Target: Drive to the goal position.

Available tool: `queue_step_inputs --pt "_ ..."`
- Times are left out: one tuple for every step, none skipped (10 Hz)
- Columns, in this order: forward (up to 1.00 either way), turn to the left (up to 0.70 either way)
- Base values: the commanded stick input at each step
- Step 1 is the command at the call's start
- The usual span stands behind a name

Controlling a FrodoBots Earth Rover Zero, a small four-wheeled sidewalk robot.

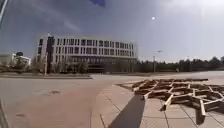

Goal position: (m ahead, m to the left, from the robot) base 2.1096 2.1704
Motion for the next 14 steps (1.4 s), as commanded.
queue_step_inputs --pt "0.05 0.00" --pt "0.05 0.00" --pt "0.04 0.00" --pt "0.05 0.00" --pt "0.05 0.00" --pt "0.05 0.00" --pt "0.05 0.00" --pt "0.05 0.00" --pt "0.05 0.00" --pt "0.05 0.00" --pt "0.05 0.00" --pt "0.05 0.00" --pt "0.05 0.00" --pt "0.05 0.00"
